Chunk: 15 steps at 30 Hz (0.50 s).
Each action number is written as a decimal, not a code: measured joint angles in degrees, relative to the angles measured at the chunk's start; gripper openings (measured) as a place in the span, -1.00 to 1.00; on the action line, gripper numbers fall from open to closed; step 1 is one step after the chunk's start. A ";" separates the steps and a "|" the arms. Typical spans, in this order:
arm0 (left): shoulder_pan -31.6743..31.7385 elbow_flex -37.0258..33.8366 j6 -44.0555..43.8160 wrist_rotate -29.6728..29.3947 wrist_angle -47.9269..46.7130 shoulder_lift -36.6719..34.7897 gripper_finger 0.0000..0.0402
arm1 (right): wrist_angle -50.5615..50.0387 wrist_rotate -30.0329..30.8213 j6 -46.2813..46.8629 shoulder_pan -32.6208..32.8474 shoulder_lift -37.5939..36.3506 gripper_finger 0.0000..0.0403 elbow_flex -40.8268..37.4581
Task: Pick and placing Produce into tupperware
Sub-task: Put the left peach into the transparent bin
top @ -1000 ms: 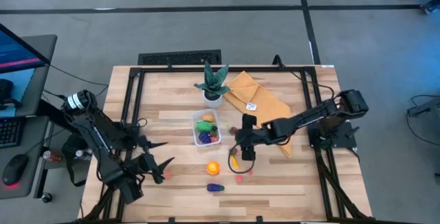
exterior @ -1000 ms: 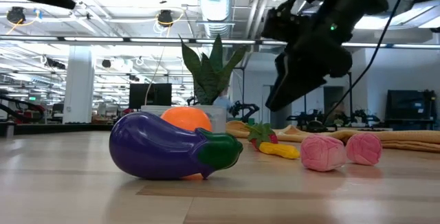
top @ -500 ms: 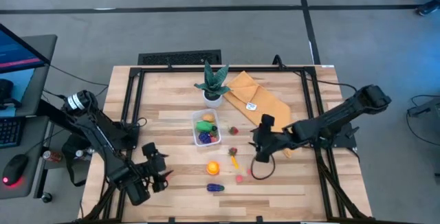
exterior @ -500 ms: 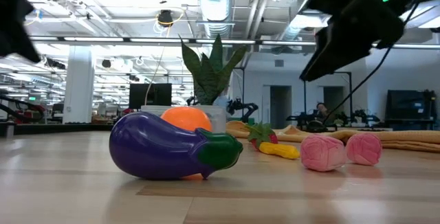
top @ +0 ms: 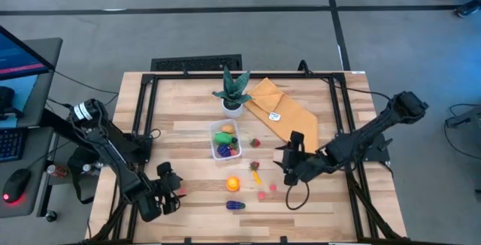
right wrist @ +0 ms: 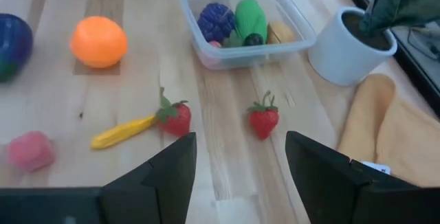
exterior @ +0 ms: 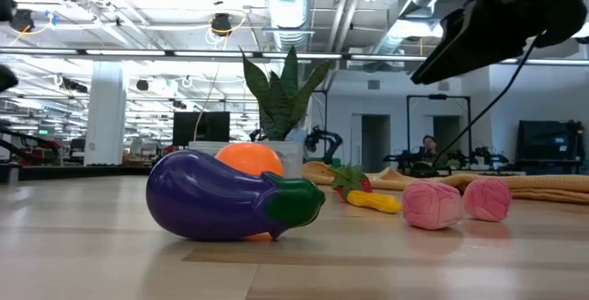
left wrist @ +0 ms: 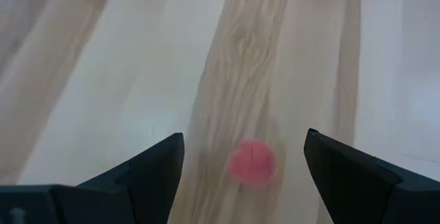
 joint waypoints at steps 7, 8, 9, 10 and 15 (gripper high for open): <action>-0.40 -5.62 -1.26 0.01 10.56 0.00 0.45 | 0.25 2.47 0.81 2.19 0.00 0.08 0.00; -0.40 -6.05 -1.26 0.01 11.49 0.00 0.45 | 0.27 2.51 0.91 2.32 0.00 0.08 0.00; -0.42 -6.49 -1.27 0.02 12.24 -0.02 0.45 | 0.25 2.53 0.94 2.50 0.00 0.08 0.00; -0.42 -6.79 -1.29 0.03 12.59 -0.02 0.45 | 0.25 2.53 0.94 2.50 0.02 0.08 0.00; -0.40 -6.94 -1.26 0.63 12.87 -0.02 0.45 | 0.26 2.54 1.39 2.46 0.02 0.08 0.00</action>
